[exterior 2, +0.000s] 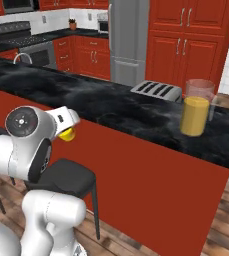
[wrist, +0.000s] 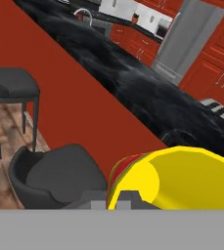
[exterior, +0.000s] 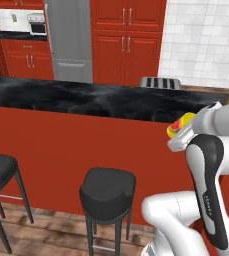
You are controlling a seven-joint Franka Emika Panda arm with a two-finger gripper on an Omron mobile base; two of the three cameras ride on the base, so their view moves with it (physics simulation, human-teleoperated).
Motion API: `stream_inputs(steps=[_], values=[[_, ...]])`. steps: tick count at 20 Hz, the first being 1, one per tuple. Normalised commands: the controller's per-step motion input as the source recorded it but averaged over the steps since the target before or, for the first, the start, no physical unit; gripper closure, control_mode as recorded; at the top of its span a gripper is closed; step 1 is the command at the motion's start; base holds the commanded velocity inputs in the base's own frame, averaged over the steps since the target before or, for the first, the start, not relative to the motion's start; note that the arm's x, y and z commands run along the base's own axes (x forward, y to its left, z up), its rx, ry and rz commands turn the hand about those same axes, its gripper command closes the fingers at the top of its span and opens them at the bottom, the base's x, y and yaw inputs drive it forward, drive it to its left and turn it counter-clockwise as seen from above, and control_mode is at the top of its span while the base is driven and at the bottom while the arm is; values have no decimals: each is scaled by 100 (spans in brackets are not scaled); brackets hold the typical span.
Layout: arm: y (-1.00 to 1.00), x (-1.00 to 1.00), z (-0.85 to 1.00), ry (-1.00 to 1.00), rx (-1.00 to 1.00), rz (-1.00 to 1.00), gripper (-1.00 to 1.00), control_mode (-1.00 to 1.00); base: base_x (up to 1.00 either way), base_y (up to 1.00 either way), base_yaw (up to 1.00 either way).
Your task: Place the pitcher and cup on the dining counter for serving.
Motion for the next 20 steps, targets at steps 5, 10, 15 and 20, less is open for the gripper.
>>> stream_inputs(steps=[5,10,15,20], values=[[0,0,0,0,0,0,100,100,8,0,-4],[4,16,18,2,0,-7,100,-100,15,0,-7],[20,67,52,13,-1,-29,100,-100,0,0,0],[-7,76,19,22,0,-27,100,-100,0,0,0]])
